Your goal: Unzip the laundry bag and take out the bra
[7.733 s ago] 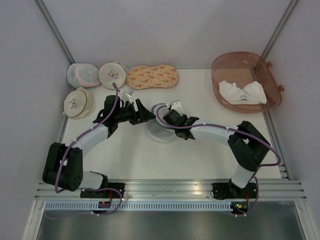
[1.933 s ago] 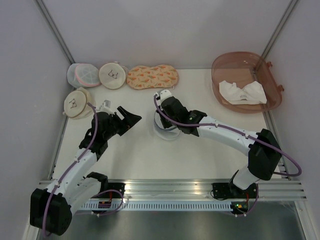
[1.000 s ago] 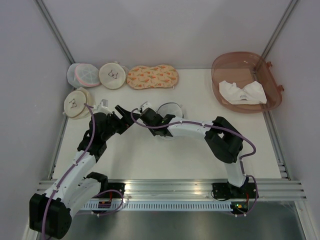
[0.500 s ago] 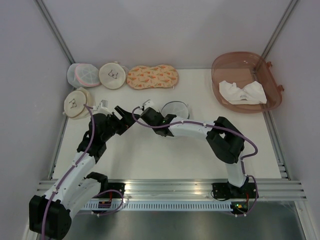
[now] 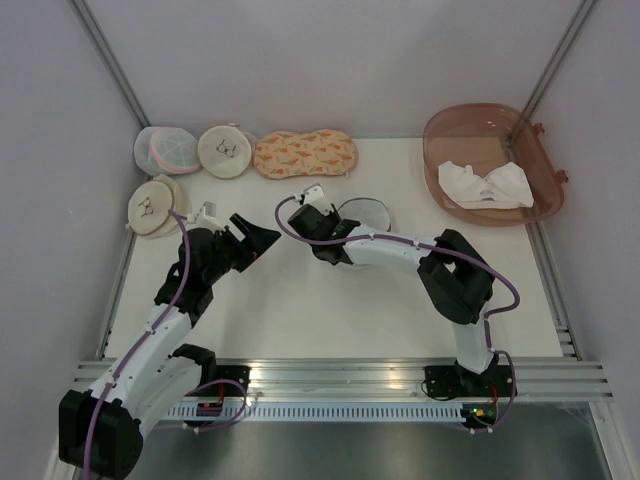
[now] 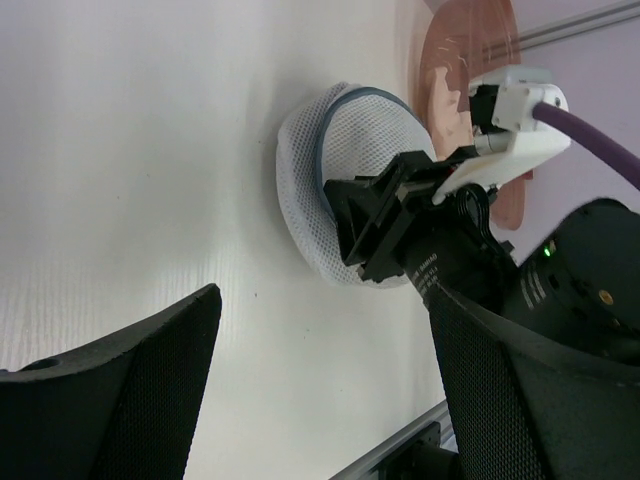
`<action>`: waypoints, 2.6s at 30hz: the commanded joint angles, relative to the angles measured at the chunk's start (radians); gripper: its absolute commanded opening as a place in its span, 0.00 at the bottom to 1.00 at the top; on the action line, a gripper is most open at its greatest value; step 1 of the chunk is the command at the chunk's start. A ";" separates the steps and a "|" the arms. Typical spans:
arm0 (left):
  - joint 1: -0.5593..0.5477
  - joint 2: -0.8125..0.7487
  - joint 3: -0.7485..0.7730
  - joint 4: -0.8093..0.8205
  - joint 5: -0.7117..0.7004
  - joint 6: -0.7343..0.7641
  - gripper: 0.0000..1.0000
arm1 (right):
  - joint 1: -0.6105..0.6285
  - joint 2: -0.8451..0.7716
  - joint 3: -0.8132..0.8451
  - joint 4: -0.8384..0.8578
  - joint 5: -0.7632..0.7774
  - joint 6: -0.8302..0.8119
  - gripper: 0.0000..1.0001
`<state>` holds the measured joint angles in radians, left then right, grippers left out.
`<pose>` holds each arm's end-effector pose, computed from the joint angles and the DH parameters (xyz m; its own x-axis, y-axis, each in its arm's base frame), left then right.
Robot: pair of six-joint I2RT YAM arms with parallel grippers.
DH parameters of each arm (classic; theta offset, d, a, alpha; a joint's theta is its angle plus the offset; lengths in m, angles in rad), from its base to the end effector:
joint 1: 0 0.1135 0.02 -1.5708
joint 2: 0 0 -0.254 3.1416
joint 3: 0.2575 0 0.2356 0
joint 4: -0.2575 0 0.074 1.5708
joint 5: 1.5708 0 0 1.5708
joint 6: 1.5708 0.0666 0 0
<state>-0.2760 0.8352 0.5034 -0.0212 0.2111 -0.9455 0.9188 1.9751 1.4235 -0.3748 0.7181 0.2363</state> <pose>0.2031 -0.0720 0.2362 -0.5641 -0.6642 -0.4905 -0.0030 0.5957 -0.8032 0.2897 0.3072 0.1795 -0.5556 -0.4373 -0.7072 -0.2352 0.8984 -0.3708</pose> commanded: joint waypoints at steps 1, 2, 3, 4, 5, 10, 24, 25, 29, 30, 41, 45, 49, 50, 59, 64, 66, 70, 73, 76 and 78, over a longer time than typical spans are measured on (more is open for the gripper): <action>0.003 -0.013 -0.009 0.004 -0.004 -0.016 0.88 | -0.037 0.060 0.037 -0.016 0.049 0.021 0.36; 0.003 -0.015 -0.008 0.004 -0.004 -0.015 0.88 | -0.041 0.073 0.038 -0.009 0.040 0.021 0.32; 0.003 -0.015 -0.009 0.004 -0.006 -0.015 0.88 | -0.053 0.082 0.040 -0.007 0.021 0.029 0.29; 0.003 -0.015 -0.009 0.006 -0.004 -0.016 0.88 | -0.058 0.105 0.041 -0.004 0.014 0.034 0.27; 0.003 -0.016 -0.009 0.004 -0.004 -0.016 0.88 | -0.069 0.114 0.043 -0.004 0.006 0.037 0.19; 0.003 -0.021 -0.012 0.001 -0.006 -0.016 0.88 | -0.083 0.136 0.035 0.002 -0.006 0.049 0.09; 0.003 0.034 -0.028 0.098 0.007 -0.019 0.87 | -0.083 -0.065 -0.063 0.010 -0.106 0.049 0.00; 0.003 0.042 -0.026 0.122 0.004 -0.016 0.87 | -0.083 -0.118 -0.098 0.016 -0.129 0.055 0.01; 0.003 0.110 -0.014 0.176 0.004 -0.009 0.87 | -0.083 -0.258 -0.181 0.005 -0.169 0.080 0.01; 0.003 0.145 -0.006 0.190 0.008 -0.009 0.87 | -0.083 -0.307 -0.210 -0.010 -0.163 0.081 0.01; 0.004 0.439 0.082 0.481 0.128 -0.019 0.86 | -0.089 -0.446 -0.247 -0.056 -0.072 0.092 0.34; 0.003 0.582 0.188 0.529 0.215 -0.010 0.86 | -0.130 -0.388 -0.196 -0.082 0.039 0.136 0.45; 0.004 0.679 0.260 0.561 0.254 -0.013 0.85 | -0.196 -0.349 -0.192 -0.098 0.070 0.204 0.28; 0.003 0.709 0.282 0.564 0.251 -0.012 0.85 | -0.205 -0.334 -0.202 -0.101 0.076 0.216 0.17; 0.004 0.959 0.508 0.606 0.321 -0.012 0.84 | -0.273 -0.239 -0.270 -0.087 0.041 0.279 0.00; -0.002 1.171 0.722 0.570 0.433 -0.013 0.81 | -0.282 -0.193 -0.317 -0.038 0.007 0.279 0.00; -0.011 1.237 0.782 0.575 0.491 -0.028 0.80 | -0.288 -0.176 -0.330 0.009 -0.018 0.273 0.01; -0.034 1.303 0.866 0.561 0.533 -0.027 0.79 | -0.296 -0.148 -0.330 0.043 -0.061 0.259 0.00; -0.071 1.334 0.920 0.518 0.540 0.008 0.79 | -0.298 -0.137 -0.331 0.096 -0.100 0.239 0.00; -0.098 1.352 0.939 0.514 0.562 0.013 0.79 | -0.302 -0.114 -0.318 0.126 -0.129 0.222 0.01; -0.103 1.354 0.928 0.512 0.568 0.020 0.78 | -0.305 -0.099 -0.311 0.142 -0.141 0.218 0.00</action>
<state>-0.3645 2.1769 1.4014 0.4816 0.7235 -0.9562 0.6193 1.8481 1.0889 -0.3016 0.6205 0.4702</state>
